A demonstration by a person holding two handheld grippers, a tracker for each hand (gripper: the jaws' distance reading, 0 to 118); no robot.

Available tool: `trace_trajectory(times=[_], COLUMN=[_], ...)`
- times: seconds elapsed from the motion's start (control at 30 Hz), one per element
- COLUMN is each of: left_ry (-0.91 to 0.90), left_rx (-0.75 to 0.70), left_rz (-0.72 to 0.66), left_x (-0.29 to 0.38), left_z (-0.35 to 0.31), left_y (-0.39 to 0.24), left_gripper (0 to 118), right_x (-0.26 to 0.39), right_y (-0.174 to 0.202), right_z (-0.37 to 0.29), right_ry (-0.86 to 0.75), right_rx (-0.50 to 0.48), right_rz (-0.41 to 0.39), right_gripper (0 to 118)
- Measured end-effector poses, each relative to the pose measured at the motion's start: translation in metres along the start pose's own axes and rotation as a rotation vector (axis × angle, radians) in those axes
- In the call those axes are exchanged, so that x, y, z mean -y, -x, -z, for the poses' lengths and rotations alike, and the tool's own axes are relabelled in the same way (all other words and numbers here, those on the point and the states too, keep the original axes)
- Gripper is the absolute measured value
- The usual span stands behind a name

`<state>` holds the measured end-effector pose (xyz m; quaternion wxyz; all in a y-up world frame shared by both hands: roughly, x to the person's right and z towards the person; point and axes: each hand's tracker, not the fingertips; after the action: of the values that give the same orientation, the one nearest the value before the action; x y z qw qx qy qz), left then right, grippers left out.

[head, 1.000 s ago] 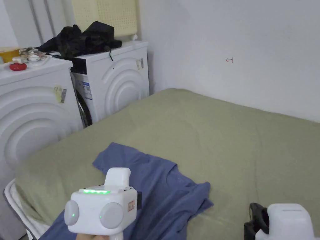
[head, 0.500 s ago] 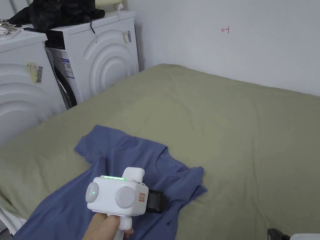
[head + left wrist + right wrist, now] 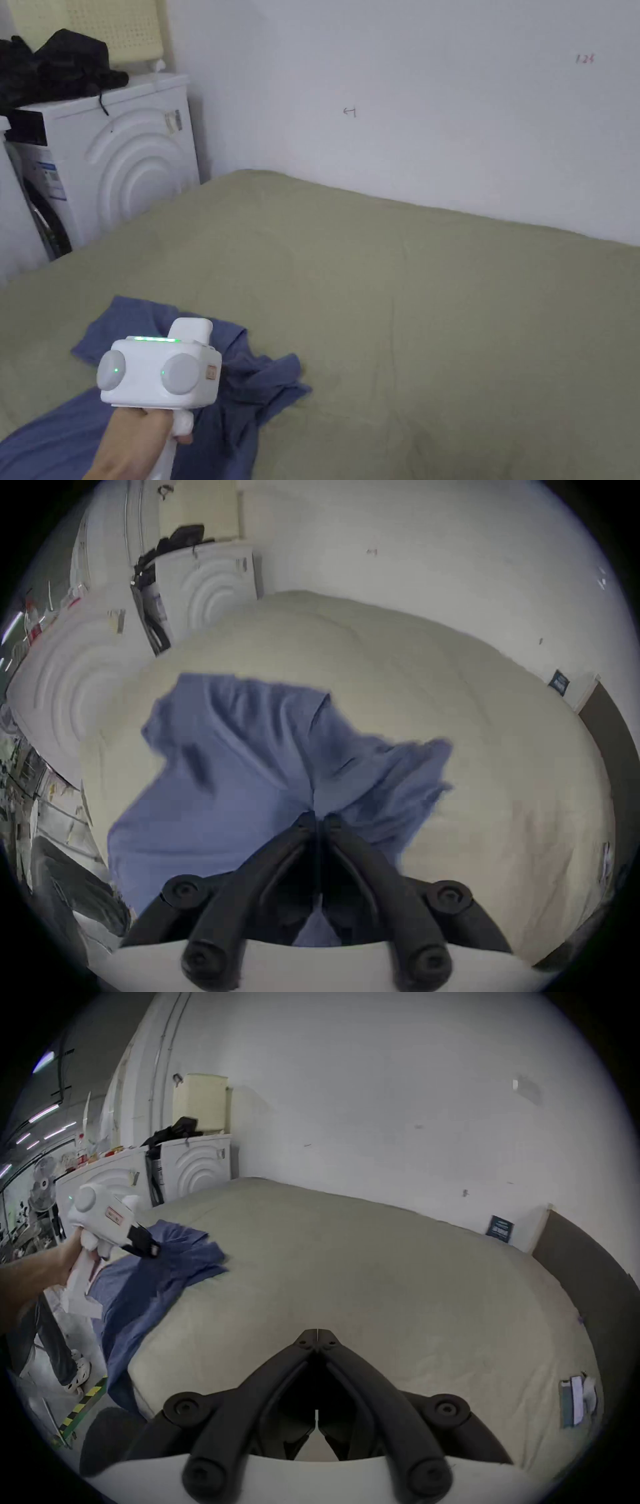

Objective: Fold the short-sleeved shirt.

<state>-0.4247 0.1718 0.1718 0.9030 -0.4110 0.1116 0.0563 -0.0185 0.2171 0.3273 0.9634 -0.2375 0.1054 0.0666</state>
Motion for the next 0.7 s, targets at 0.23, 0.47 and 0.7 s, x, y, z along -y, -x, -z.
trace_trajectory(times=[0.23,0.47,0.7], left_ry=[-0.115,-0.190,-0.144], left_rx=[0.158,0.392,0.645], left_rz=[0.140,0.339,0.480], left_x=[-0.044,-0.056,-0.015], left_z=[-0.084,-0.138,-0.150], left_y=[-0.111,-0.282,-0.452], left_gripper=[1,1,1], right_x=[0.000,0.013,0.039], right_y=[-0.065,-0.113,-0.163], right_z=[-0.076,-0.122,-0.123], right_ry=[-0.068,-0.095,-0.062], right_rx=[0.133,0.250,0.331], right_rz=[0.071,0.133,0.173], right_gripper=[0,0,0])
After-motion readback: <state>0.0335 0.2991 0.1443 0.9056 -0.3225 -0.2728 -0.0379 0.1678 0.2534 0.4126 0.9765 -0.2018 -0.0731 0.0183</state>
